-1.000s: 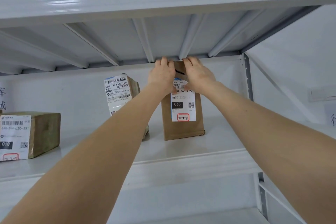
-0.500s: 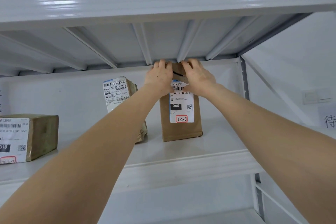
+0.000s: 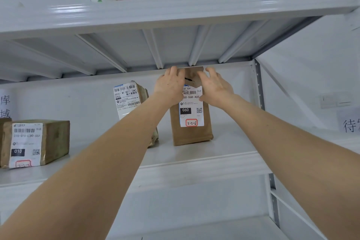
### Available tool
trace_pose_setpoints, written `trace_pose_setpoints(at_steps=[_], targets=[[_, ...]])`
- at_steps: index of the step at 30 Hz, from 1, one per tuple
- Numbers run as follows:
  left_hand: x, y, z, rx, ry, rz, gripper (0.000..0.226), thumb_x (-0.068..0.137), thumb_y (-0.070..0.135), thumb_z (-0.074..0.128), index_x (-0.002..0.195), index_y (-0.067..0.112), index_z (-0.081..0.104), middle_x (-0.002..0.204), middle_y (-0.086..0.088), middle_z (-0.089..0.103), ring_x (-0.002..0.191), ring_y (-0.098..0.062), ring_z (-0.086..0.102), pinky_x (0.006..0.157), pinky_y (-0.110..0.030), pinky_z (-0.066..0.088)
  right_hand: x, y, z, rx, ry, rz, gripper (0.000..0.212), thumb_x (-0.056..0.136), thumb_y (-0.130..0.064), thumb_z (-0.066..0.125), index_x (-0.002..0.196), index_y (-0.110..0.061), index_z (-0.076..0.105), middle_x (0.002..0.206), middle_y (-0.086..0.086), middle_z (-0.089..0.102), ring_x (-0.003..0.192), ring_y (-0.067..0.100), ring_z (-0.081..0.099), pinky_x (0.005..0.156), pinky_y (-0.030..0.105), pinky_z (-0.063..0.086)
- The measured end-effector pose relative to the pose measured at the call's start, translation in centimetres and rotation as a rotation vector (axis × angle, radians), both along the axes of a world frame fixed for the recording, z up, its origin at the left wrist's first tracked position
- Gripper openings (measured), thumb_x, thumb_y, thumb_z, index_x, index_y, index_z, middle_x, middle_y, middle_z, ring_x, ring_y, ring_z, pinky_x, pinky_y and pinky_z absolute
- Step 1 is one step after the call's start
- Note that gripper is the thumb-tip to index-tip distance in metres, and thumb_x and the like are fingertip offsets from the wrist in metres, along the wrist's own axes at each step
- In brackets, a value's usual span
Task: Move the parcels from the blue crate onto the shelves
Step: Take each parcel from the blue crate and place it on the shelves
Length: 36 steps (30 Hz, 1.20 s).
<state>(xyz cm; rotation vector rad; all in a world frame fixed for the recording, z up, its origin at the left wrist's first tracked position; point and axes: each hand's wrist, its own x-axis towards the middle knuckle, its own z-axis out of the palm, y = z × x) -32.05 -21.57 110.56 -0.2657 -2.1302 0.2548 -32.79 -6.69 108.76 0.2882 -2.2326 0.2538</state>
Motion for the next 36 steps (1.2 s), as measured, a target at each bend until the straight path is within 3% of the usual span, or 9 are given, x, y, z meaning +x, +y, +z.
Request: trace_pose_setpoints(at_steps=[14, 19, 26, 36], targets=[[6.1, 2.0, -5.2, -0.034, -0.137, 0.121, 0.066, 0.085, 0.024, 0.064, 0.14, 0.011, 0.03, 0.139, -0.01, 0.032, 0.126, -0.024, 0.037, 0.079, -0.031, 0.04, 5.6, 1.8, -5.3, 0.001, -0.107, 0.048, 0.074, 0.082, -0.024, 0.07, 0.144, -0.021, 0.029, 0.139, 0.008, 0.03, 0.126, 0.027, 0.036, 0.081, 0.036, 0.042], [9.6, 3.7, -8.2, -0.021, -0.156, 0.14, 0.055, 0.089, 0.034, 0.059, 0.135, 0.011, 0.037, 0.132, -0.01, 0.039, 0.118, -0.025, 0.043, 0.073, -0.033, 0.038, 8.8, 2.5, -8.0, 0.012, -0.057, 0.028, 0.051, 0.087, -0.018, 0.061, 0.133, -0.015, 0.04, 0.128, 0.01, 0.037, 0.116, 0.027, 0.041, 0.081, 0.034, 0.04], [15.0, 5.9, -12.1, 0.012, -0.141, 0.133, 0.041, 0.088, 0.015, 0.052, 0.128, 0.012, 0.045, 0.125, -0.007, 0.044, 0.111, -0.023, 0.047, 0.066, -0.031, 0.035, 12.8, 3.9, -12.0, -0.022, 0.001, 0.074, 0.042, 0.087, -0.011, 0.057, 0.127, -0.019, 0.047, 0.124, 0.007, 0.041, 0.114, 0.026, 0.043, 0.081, 0.033, 0.039], [20.5, 8.0, -17.1, -0.015, -0.241, 0.103, 0.04, 0.089, 0.017, 0.053, 0.129, 0.013, 0.044, 0.126, -0.004, 0.043, 0.116, -0.021, 0.045, 0.068, -0.028, 0.034, 18.4, 6.1, -17.2, -0.01, -0.079, 0.042, 0.041, 0.087, -0.01, 0.057, 0.127, -0.016, 0.047, 0.127, 0.006, 0.04, 0.117, 0.025, 0.041, 0.086, 0.032, 0.038]])
